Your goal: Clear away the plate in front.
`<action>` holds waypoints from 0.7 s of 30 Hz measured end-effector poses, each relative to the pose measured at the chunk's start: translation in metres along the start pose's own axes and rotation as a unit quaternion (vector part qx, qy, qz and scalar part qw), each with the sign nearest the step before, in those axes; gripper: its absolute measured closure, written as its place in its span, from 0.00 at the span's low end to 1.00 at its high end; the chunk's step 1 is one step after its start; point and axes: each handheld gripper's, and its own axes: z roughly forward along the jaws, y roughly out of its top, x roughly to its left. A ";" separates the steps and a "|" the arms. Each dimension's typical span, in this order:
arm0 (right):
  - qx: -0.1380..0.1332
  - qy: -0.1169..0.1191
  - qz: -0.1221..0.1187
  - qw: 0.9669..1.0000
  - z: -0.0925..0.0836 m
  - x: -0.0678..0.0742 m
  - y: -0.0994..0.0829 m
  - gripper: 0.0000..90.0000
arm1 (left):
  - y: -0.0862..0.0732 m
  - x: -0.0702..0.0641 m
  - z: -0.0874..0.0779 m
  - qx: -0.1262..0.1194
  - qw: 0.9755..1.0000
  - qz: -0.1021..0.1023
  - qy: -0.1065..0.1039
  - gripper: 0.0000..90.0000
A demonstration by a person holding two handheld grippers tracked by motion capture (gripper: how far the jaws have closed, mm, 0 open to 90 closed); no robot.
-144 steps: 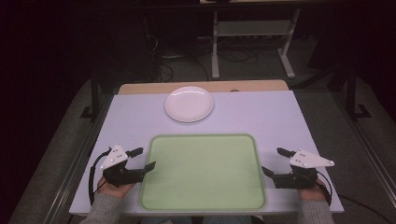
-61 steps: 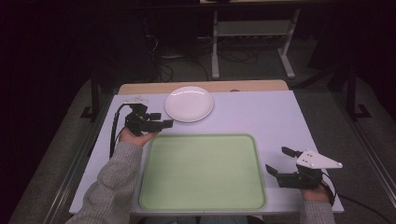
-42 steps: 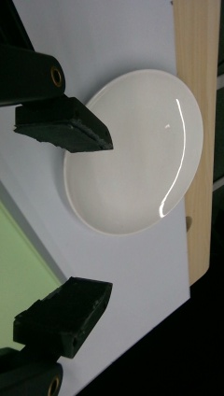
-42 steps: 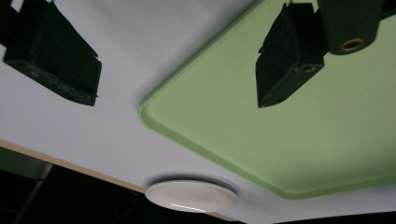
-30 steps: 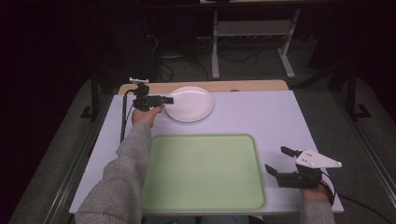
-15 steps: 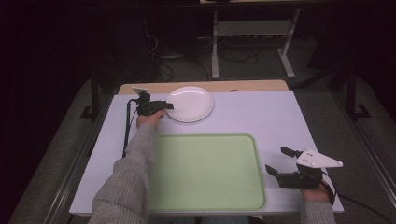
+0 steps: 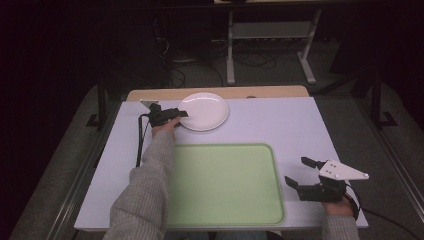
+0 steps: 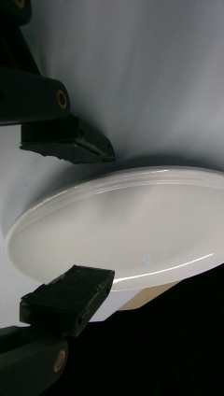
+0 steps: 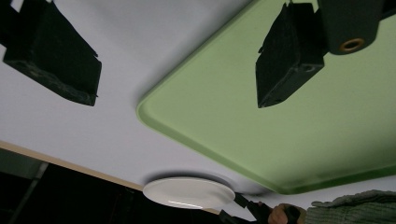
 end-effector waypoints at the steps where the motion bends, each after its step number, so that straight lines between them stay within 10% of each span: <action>1: 0.000 0.000 0.000 1.000 0.000 0.000 0.000 0.15 | 0.000 0.000 0.000 0.000 1.000 0.000 0.000 0.40; 10: -0.013 -0.004 0.004 1.000 -0.003 -0.001 0.001 0.15 | -0.005 -0.003 0.009 -0.003 1.000 -0.029 -0.011 0.42; 21: -0.025 -0.008 0.001 1.000 -0.006 -0.001 0.002 0.15 | -0.013 0.005 0.007 -0.032 0.999 -0.028 0.012 0.76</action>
